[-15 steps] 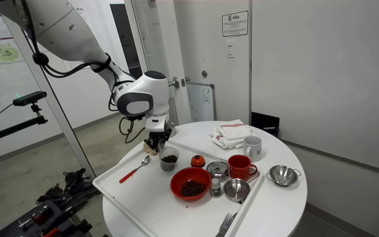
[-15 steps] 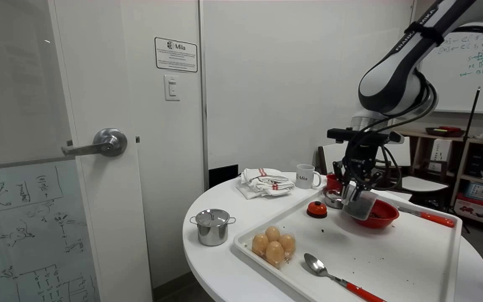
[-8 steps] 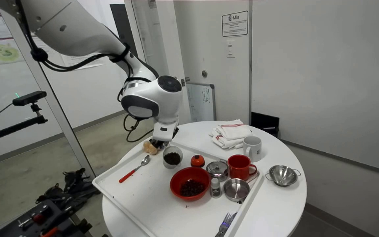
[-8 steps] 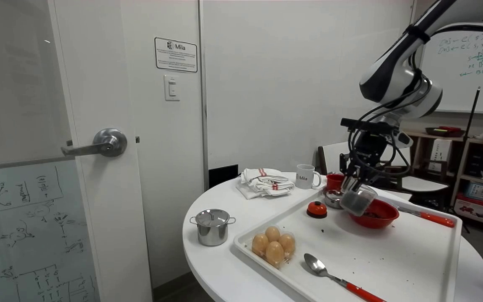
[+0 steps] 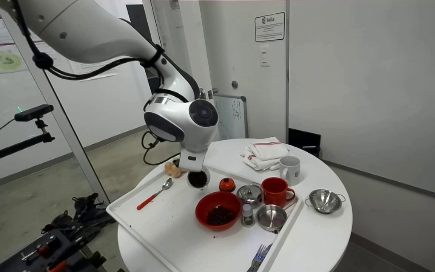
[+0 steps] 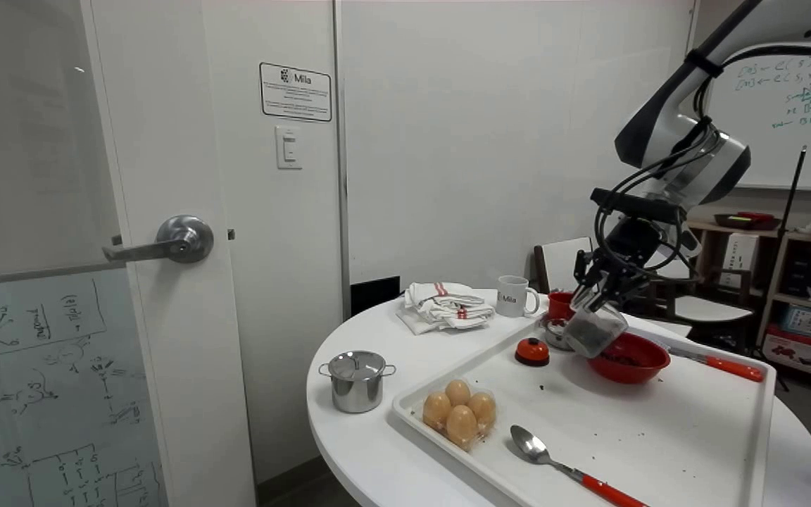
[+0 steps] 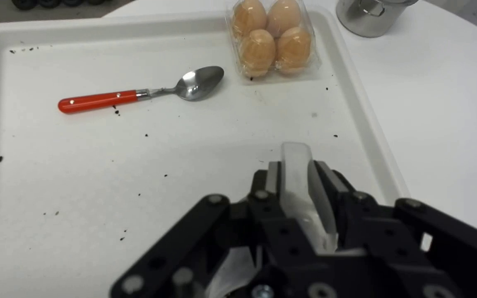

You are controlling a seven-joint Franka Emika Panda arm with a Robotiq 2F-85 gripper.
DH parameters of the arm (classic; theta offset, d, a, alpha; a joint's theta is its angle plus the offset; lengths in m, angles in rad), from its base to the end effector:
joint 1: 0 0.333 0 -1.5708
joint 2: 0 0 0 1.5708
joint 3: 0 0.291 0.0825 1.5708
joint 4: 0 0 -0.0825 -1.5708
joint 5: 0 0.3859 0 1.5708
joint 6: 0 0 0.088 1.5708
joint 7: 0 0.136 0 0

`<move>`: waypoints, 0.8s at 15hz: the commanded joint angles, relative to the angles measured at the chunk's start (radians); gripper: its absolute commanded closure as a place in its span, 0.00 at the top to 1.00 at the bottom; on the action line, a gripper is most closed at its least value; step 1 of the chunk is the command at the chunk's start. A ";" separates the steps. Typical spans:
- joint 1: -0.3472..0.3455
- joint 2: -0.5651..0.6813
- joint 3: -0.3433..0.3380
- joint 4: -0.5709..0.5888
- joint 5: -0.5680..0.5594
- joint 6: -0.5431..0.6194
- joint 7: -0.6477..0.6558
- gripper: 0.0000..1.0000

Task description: Pour the contents in the clear jug into the red bowl three times

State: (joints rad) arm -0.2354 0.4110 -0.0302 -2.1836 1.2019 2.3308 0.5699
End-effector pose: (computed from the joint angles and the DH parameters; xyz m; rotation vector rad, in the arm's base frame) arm 0.5236 -0.1068 0.1382 -1.4946 1.9216 0.4133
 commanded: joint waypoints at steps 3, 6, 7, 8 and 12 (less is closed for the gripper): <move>-0.001 -0.022 -0.102 -0.017 0.045 -0.160 -0.066 0.09; -0.014 -0.017 -0.139 -0.017 0.052 -0.237 -0.081 0.09; -0.020 -0.016 -0.147 -0.018 0.061 -0.264 -0.093 0.09; -0.027 -0.015 -0.153 -0.017 0.069 -0.291 -0.107 0.09; -0.056 -0.008 -0.178 -0.017 0.115 -0.406 -0.171 0.09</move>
State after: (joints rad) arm -0.2700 0.4118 -0.1907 -2.1884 1.2712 2.0088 0.4605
